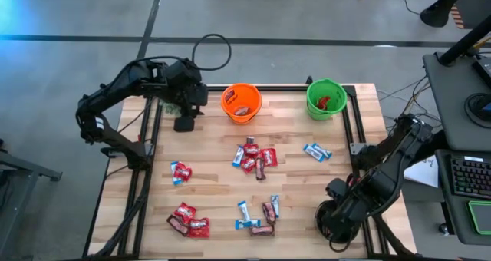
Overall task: Sort candy
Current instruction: Put the brown chocolate into the black bucket, then put the white chocolate into the orange bucket
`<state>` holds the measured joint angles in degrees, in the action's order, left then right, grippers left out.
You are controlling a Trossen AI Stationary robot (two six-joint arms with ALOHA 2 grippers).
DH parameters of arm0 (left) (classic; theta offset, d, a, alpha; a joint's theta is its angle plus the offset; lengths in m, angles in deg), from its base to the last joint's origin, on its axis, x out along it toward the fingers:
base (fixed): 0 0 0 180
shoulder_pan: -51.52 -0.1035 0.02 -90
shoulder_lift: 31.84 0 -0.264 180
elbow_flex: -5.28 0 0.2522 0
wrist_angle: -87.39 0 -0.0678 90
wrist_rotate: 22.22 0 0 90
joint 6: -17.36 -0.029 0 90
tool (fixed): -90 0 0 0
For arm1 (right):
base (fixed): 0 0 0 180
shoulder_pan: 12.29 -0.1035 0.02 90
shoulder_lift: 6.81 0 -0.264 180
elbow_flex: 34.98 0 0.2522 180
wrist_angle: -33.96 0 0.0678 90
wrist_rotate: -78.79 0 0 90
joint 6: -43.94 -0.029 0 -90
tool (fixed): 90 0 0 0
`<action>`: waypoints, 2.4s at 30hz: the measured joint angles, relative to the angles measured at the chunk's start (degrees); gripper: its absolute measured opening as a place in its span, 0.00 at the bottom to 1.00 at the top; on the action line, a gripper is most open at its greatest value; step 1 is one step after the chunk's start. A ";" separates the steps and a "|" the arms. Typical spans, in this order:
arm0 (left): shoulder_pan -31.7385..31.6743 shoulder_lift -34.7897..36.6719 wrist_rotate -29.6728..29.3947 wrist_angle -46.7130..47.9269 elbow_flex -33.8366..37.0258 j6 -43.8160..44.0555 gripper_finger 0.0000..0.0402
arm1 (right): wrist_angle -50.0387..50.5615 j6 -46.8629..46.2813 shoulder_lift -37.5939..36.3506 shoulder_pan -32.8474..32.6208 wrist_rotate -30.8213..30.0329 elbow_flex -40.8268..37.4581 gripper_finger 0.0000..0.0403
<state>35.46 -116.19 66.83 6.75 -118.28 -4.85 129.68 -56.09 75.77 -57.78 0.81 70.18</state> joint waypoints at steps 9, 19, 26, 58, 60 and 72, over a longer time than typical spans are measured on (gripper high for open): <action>0.00 0.52 0.00 0.98 0.00 0.22 0.35 | 0.17 0.17 -0.22 0.02 -0.09 0.00 0.39; 0.00 1.49 -0.02 2.29 0.00 0.77 0.36 | 4.07 -0.69 -0.22 1.42 -14.05 0.00 0.37; 0.00 1.69 -0.05 4.51 0.00 2.77 0.42 | 8.00 3.06 -0.19 6.83 -20.73 -0.21 0.40; -0.09 1.99 -0.06 4.44 0.00 1.83 0.52 | 8.10 44.41 -0.07 38.22 -21.82 -8.61 0.57; -0.10 1.99 -0.09 4.44 0.00 1.77 0.52 | 7.99 48.10 -0.16 41.10 -20.86 -10.27 0.57; -0.22 1.99 -13.79 4.42 0.00 1.73 0.52 | 3.00 65.04 -5.08 55.93 -12.67 -22.75 0.57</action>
<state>35.25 -114.20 53.04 11.17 -118.28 -3.13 132.67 8.95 70.69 -1.85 -11.86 47.42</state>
